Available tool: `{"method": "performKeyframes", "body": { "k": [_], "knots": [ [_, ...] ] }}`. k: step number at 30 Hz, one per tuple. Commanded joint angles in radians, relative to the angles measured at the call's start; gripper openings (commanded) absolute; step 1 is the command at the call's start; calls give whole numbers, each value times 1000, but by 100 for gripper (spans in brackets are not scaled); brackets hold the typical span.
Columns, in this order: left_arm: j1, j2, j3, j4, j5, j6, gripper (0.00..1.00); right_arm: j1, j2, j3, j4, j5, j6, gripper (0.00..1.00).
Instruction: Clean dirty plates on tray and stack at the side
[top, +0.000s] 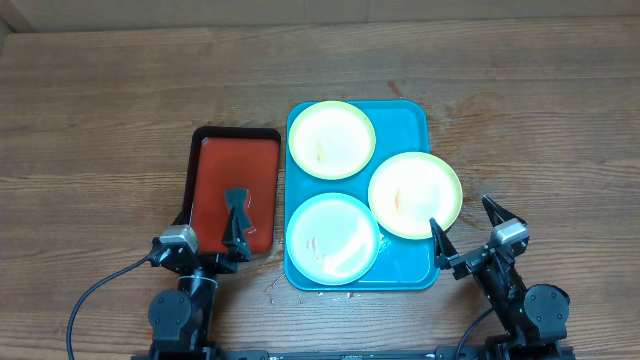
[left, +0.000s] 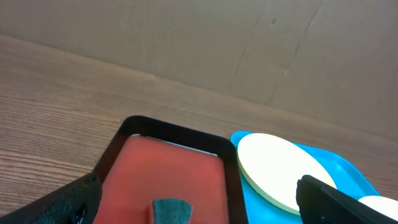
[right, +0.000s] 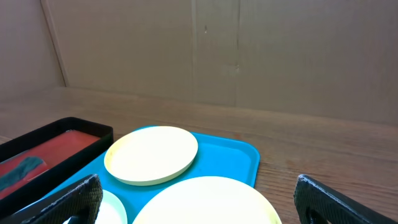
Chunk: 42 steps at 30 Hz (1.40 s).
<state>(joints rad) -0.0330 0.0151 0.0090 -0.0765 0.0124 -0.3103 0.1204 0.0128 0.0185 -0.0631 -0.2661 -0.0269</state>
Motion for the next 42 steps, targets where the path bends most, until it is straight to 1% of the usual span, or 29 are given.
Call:
{"method": "performKeyframes", "body": {
  "k": [1,39,42],
  "knots": [
    [-5,-10,-4,0,6,19,100,7,-10,-11,6,-5,0,100],
    [-5,-10,-4,0,4,19,100,7,-10,-11,7,-5,0,100],
    [-5,-10,-4,18,7,8,100,7,-10,-11,6,-5,0,100]
  ]
}}
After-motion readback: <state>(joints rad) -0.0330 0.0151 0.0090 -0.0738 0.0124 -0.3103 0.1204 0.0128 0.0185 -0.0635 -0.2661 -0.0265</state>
